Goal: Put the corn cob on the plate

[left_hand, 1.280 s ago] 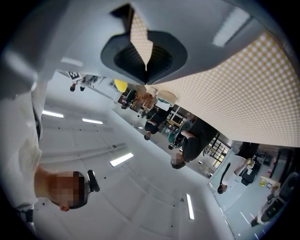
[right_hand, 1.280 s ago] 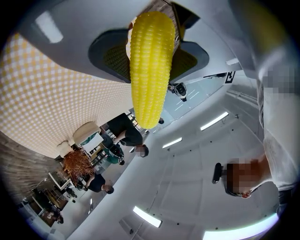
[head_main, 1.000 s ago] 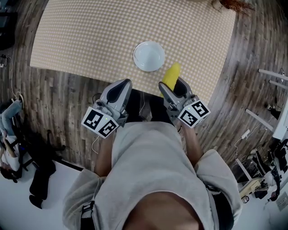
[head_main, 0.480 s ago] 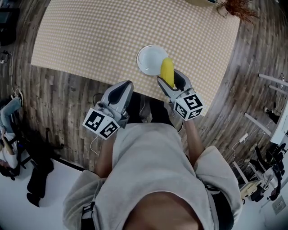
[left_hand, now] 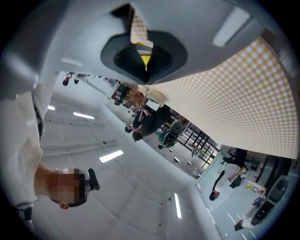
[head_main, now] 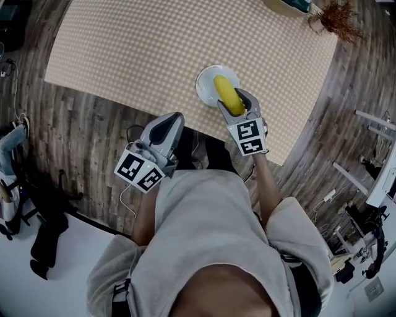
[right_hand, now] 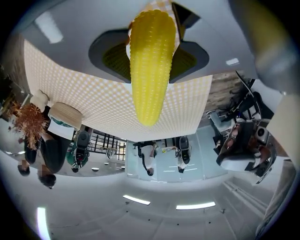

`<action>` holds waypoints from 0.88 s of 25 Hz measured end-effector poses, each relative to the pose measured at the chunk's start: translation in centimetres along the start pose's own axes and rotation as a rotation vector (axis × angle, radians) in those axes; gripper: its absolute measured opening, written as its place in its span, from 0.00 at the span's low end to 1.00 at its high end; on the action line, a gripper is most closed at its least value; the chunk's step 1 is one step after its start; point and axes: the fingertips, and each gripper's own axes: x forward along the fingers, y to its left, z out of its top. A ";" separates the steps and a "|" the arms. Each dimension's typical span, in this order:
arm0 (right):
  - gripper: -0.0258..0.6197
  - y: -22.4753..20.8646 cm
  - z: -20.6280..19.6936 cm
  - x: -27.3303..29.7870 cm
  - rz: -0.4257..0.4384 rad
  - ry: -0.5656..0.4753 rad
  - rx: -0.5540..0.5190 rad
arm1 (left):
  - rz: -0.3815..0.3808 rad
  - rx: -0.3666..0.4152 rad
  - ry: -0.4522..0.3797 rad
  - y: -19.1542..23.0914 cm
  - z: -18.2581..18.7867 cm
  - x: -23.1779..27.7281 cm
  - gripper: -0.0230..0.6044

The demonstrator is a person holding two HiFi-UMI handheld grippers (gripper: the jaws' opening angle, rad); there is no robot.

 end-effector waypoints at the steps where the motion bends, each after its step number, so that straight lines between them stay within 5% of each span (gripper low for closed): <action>1: 0.44 0.0 -0.1 0.4 -0.002 0.016 -0.024 | 0.004 -0.002 -0.002 0.2 0.1 -0.1 0.05; 8: 0.44 0.3 -0.9 2.2 -0.016 0.113 -0.222 | 0.027 -0.024 -0.015 1.4 0.3 -0.8 0.05; 22: 0.44 -0.2 -2.1 5.5 0.037 0.237 -0.239 | 0.058 -0.053 -0.045 3.4 0.6 -1.6 0.05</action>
